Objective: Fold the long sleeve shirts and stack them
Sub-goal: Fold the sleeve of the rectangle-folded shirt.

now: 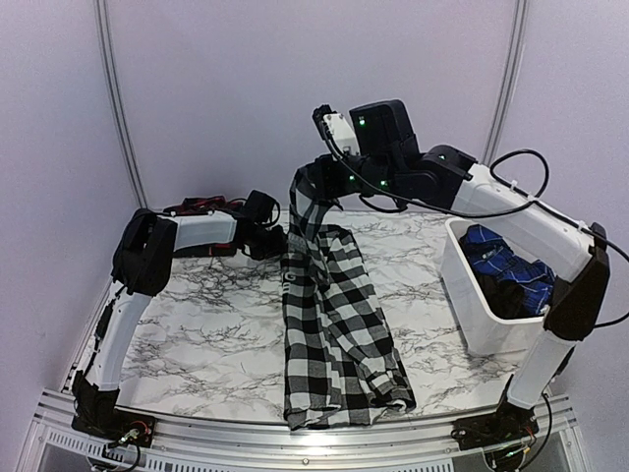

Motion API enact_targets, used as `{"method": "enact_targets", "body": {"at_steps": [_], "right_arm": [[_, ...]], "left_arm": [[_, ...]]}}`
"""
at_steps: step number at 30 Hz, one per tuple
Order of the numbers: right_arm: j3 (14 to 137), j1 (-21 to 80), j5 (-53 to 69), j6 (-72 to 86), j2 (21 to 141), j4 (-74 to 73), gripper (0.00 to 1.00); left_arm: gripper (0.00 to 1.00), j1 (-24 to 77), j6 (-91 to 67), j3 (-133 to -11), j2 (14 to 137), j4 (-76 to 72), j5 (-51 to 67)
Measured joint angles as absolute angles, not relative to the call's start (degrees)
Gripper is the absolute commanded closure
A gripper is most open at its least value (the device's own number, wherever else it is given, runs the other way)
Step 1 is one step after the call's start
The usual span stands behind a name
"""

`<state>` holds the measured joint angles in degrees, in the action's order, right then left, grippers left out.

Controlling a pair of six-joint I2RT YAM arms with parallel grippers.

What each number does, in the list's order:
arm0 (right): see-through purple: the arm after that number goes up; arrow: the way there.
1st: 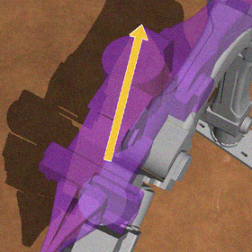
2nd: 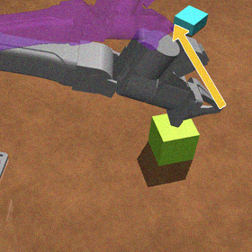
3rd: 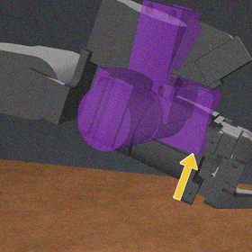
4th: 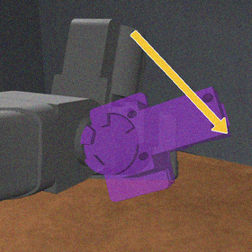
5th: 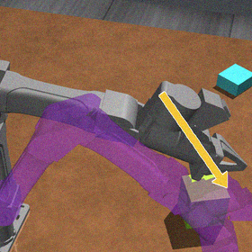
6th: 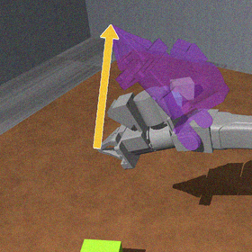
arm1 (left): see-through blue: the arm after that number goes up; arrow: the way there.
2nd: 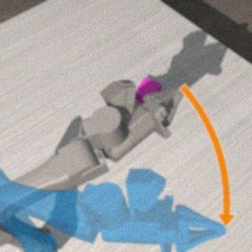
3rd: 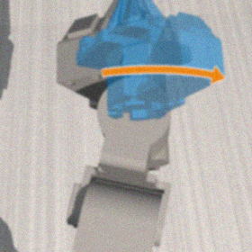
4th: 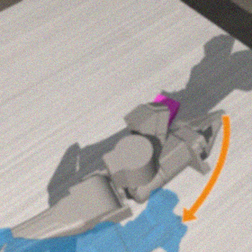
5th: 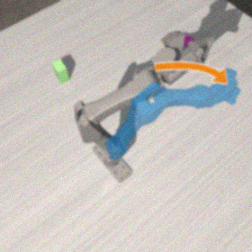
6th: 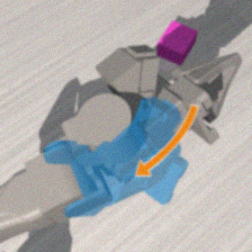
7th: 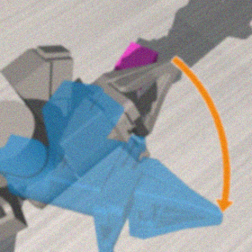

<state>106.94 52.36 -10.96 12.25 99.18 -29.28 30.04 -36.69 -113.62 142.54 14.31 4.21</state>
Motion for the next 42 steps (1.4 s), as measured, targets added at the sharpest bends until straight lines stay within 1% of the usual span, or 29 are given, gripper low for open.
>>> {"method": "enact_targets", "body": {"at_steps": [11,16,22,26,29,42], "right_arm": [[97.7,53.2,-11.9,11.7,92.2,-32.1,1.0],[91.5,57.8,-12.1,11.4,89.4,-33.0,1.0],[80.2,65.2,-10.9,12.6,86.9,-33.4,1.0],[72.2,68.5,-9.2,15.1,86.2,-33.3,1.0],[68.5,70.1,-7.7,16.8,86.3,-33.2,1.0],[65.7,71.2,-3.6,21.0,91.4,-29.5,1.0]], "left_arm": [[1.0,30.0,-36.6,-113.6,142.5,14.6,1.1],[1.0,29.7,-36.5,-113.6,142.5,14.7,1.0],[1.0,29.5,-36.3,-113.6,142.5,14.7,1.0],[1.0,29.4,-35.9,-113.6,142.5,14.7,1.0],[1.0,29.3,-35.7,-113.6,142.5,14.7,1.0],[1.0,28.7,-34.9,-113.6,142.5,14.7,2.3]]}}
